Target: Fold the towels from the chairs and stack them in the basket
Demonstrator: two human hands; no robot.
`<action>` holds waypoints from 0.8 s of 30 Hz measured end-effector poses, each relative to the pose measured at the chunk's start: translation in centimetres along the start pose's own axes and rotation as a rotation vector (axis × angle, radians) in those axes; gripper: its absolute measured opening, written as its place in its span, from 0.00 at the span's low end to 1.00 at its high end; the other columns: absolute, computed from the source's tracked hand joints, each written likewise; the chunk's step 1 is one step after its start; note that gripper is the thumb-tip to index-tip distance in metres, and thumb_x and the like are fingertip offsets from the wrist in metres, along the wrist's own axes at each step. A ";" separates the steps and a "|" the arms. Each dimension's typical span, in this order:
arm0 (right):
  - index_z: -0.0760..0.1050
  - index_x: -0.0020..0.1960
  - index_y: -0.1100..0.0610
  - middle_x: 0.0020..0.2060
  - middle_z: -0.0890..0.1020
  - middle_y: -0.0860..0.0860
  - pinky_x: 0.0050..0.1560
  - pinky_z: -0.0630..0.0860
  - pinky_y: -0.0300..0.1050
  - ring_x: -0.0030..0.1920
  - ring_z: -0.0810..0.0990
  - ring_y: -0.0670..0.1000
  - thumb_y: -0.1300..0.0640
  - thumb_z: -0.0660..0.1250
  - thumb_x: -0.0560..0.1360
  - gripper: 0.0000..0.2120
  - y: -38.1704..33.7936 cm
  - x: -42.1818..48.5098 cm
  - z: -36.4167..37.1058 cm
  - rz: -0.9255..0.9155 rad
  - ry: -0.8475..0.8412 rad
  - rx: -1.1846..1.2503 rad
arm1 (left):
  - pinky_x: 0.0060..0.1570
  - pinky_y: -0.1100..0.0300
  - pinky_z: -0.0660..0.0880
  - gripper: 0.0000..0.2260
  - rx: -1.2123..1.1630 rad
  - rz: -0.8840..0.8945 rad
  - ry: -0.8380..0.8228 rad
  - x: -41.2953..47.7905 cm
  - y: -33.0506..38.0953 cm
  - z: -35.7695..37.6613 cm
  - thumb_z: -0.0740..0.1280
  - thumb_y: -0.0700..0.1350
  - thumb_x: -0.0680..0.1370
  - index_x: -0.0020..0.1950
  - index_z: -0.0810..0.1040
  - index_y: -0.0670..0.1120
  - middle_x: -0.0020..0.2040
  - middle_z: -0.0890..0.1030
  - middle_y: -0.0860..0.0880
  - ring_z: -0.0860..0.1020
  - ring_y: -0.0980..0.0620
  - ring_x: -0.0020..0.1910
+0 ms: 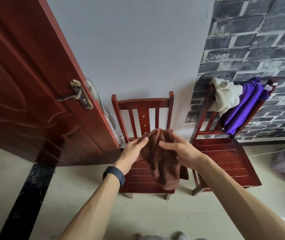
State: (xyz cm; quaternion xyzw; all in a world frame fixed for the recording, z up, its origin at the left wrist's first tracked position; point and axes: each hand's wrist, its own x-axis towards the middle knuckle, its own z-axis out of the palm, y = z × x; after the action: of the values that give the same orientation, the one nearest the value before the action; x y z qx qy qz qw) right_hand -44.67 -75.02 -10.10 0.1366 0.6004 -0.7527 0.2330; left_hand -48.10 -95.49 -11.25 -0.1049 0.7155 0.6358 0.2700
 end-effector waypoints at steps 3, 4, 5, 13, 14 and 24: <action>0.76 0.66 0.49 0.55 0.84 0.51 0.59 0.80 0.57 0.56 0.83 0.54 0.61 0.76 0.73 0.24 2.3 -0.2 -1.9 0.091 0.086 -0.373 | 0.58 0.49 0.79 0.10 -0.041 0.002 0.124 0.2 0.2 -0.4 0.70 0.57 0.77 0.54 0.81 0.53 0.57 0.84 0.49 0.81 0.48 0.57; 0.78 0.64 0.51 0.52 0.85 0.52 0.57 0.82 0.55 0.53 0.84 0.54 0.59 0.76 0.73 0.21 2.9 -0.4 -2.7 0.122 0.168 -0.427 | 0.53 0.51 0.81 0.10 -0.014 0.009 0.143 0.1 0.3 -0.8 0.70 0.56 0.77 0.55 0.79 0.54 0.57 0.83 0.49 0.80 0.49 0.57; 0.80 0.61 0.54 0.51 0.85 0.53 0.54 0.83 0.55 0.51 0.85 0.55 0.58 0.76 0.73 0.17 3.4 -0.5 -3.7 0.137 0.251 -0.395 | 0.48 0.55 0.80 0.12 0.034 0.014 0.168 -0.1 0.4 -1.3 0.70 0.57 0.77 0.57 0.79 0.53 0.56 0.82 0.50 0.79 0.49 0.55; 0.80 0.62 0.55 0.56 0.83 0.61 0.57 0.81 0.60 0.56 0.83 0.63 0.64 0.69 0.78 0.14 3.9 -1.0 -9.6 0.009 0.298 0.100 | 0.35 0.58 0.69 0.17 0.143 -0.074 0.262 -0.9 -1.2 -6.9 0.75 0.57 0.73 0.48 0.79 0.44 0.44 0.79 0.48 0.74 0.50 0.40; 0.80 0.61 0.51 0.54 0.83 0.60 0.52 0.83 0.59 0.54 0.83 0.62 0.65 0.67 0.79 0.14 3.8 -1.1 -9.4 0.012 0.266 -0.051 | 0.38 0.57 0.71 0.16 0.203 -0.054 0.298 -1.0 -1.2 -7.2 0.74 0.57 0.74 0.47 0.79 0.44 0.43 0.79 0.49 0.75 0.50 0.42; 0.76 0.62 0.54 0.52 0.82 0.56 0.50 0.81 0.52 0.53 0.82 0.56 0.53 0.70 0.78 0.14 1.3 0.0 -8.7 -0.080 0.481 -0.143 | 0.60 0.51 0.76 0.11 -0.055 -0.026 0.291 -3.0 0.8 -9.3 0.74 0.47 0.75 0.52 0.78 0.43 0.49 0.85 0.45 0.83 0.47 0.49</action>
State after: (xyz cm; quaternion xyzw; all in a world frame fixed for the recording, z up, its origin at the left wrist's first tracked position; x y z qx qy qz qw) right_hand -44.65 -66.84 -13.35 0.2711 0.6952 -0.6628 0.0625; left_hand -48.30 -104.89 -8.60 -0.2127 0.7280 0.6296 0.1685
